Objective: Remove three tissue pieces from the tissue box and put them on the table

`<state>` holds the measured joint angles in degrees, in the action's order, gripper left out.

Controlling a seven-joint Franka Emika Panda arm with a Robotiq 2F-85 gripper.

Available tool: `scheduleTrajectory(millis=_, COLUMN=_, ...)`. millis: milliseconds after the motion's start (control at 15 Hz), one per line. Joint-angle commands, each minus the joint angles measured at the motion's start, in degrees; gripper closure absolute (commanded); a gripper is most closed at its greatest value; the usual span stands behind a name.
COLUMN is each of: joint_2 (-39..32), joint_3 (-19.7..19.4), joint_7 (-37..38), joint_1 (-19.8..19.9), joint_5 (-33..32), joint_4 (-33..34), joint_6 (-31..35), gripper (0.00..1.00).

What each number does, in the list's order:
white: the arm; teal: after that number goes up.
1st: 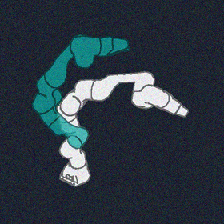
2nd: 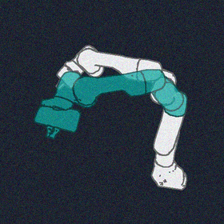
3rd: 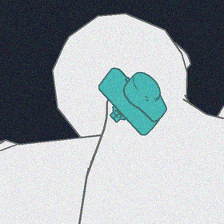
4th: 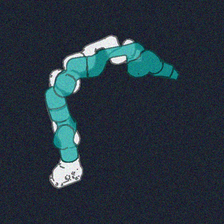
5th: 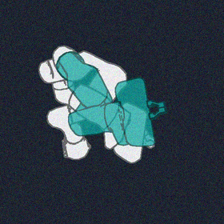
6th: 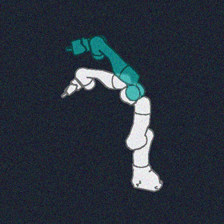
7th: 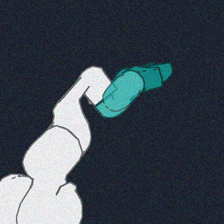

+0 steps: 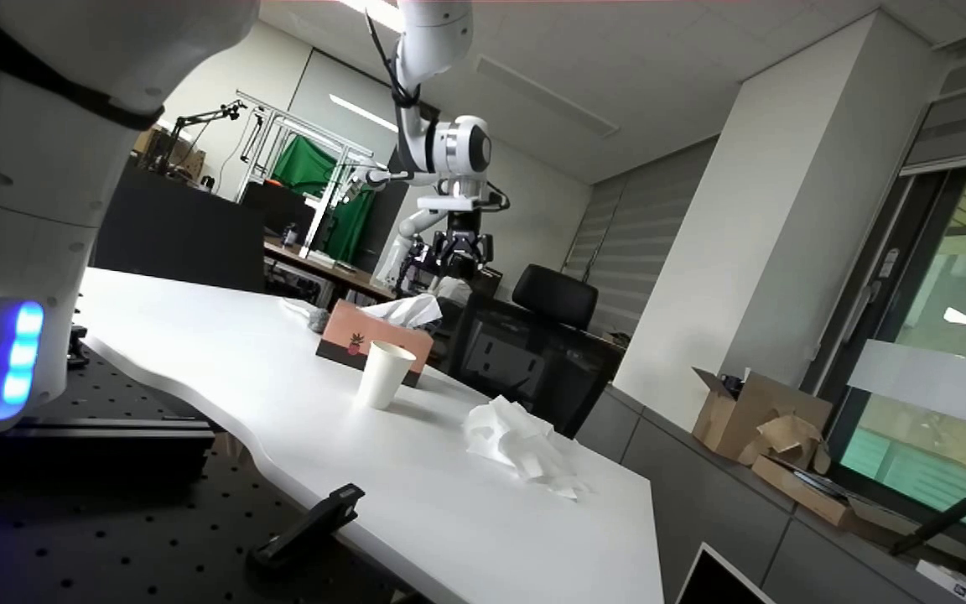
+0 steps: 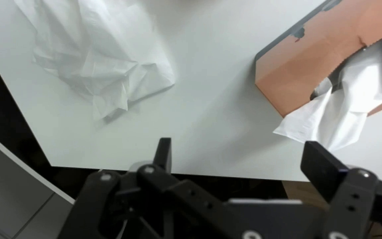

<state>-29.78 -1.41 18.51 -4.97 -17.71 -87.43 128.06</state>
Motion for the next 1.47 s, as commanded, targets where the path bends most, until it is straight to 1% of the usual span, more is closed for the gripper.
scheduleTrajectory(millis=0, joint_2=-5.7, joint_3=-0.28, joint_7=-7.01, joint_1=-1.07, joint_5=0.0, joint_4=7.36, joint_6=0.88, gripper=0.0)
scheduleTrajectory(millis=133, joint_2=-7.32, joint_3=0.78, joint_7=-14.6, joint_1=-0.23, joint_5=0.64, joint_4=8.82, joint_6=3.58, gripper=0.0)
scheduleTrajectory(millis=267, joint_2=-8.87, joint_3=2.32, joint_7=-23.35, joint_1=1.22, joint_5=2.48, joint_4=10.98, joint_6=4.12, gripper=0.0)
scheduleTrajectory(millis=600, joint_2=-12.53, joint_3=8.34, joint_7=-45.51, joint_1=6.57, joint_5=9.69, joint_4=17.07, joint_6=3.82, gripper=0.0)
scheduleTrajectory(millis=733, joint_2=-14.55, joint_3=11.37, joint_7=-54.25, joint_1=8.98, joint_5=13.25, joint_4=20.46, joint_6=2.16, gripper=0.0)
scheduleTrajectory(millis=867, joint_2=-16.76, joint_3=13.89, joint_7=-62.37, joint_1=10.73, joint_5=16.34, joint_4=23.82, joint_6=-0.87, gripper=0.0)
scheduleTrajectory(millis=1067, joint_2=-19.42, joint_3=15.84, joint_7=-73.0, joint_1=11.73, joint_5=20.18, joint_4=27.94, joint_6=-7.72, gripper=0.0)
scheduleTrajectory(millis=1133, joint_2=-16.17, joint_3=12.94, joint_7=-68.25, joint_1=10.22, joint_5=19.43, joint_4=22.32, joint_6=-3.42, gripper=0.0)
scheduleTrajectory(millis=1267, joint_2=-17.61, joint_3=13.52, joint_7=-71.75, joint_1=10.46, joint_5=20.53, joint_4=24.37, joint_6=-5.66, gripper=0.0)
scheduleTrajectory(millis=1400, joint_2=-18.17, joint_3=13.77, joint_7=-72.43, joint_1=10.47, joint_5=20.73, joint_4=25.12, joint_6=-5.99, gripper=0.0)
